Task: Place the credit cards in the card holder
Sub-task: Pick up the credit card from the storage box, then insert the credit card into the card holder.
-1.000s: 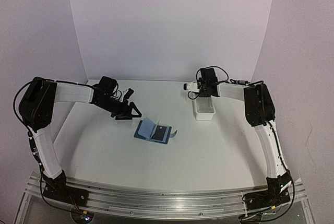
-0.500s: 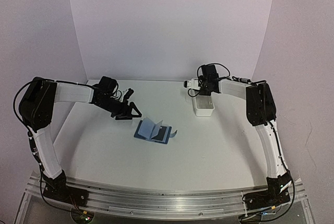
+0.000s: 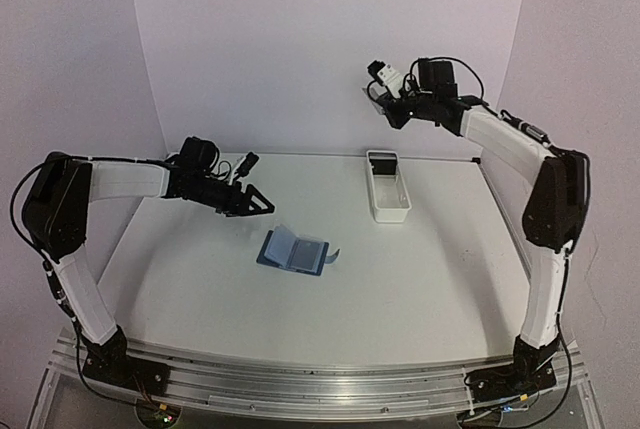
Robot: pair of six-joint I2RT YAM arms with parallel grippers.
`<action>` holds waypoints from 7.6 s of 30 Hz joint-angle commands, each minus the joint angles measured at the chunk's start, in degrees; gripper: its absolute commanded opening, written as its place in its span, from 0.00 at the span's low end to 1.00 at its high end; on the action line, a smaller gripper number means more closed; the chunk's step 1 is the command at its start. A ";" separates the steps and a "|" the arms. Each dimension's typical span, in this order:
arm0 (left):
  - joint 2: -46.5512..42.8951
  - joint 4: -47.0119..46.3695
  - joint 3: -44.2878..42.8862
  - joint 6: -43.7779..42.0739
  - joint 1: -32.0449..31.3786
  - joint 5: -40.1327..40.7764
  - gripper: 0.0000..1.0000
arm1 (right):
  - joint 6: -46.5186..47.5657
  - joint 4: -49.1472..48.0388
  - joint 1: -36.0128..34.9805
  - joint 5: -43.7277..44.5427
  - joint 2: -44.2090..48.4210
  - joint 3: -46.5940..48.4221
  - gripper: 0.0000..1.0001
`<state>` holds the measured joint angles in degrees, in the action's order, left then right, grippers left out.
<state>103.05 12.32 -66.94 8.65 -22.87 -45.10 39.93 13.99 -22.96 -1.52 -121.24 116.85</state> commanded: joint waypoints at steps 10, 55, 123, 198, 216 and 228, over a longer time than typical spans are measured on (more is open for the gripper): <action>-10.04 -21.80 3.45 -1.22 0.26 -14.51 0.86 | -67.55 -41.16 -16.35 -16.78 22.37 -42.83 0.00; 4.46 -13.69 -1.58 6.60 -7.37 3.23 0.00 | -89.23 -14.96 -31.14 17.76 7.16 -44.97 0.48; 17.43 -25.72 3.95 34.95 -5.25 -1.98 0.00 | -78.19 -11.09 -28.45 20.78 -2.78 -39.64 0.36; 23.37 -26.25 2.81 37.10 -5.82 -8.61 0.00 | -76.58 -11.09 -28.44 20.15 -2.18 -39.49 0.34; 23.40 -33.75 3.48 37.73 -6.57 -10.38 0.00 | -77.35 -11.11 -28.45 19.16 -2.25 -39.77 0.33; 23.68 -30.41 1.81 28.74 -5.11 -6.86 0.00 | -77.58 -11.09 -28.42 18.11 -2.02 -40.54 0.32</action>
<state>125.89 -19.49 -63.77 42.97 -28.95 -55.86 -36.71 0.95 -51.13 20.66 -123.31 77.25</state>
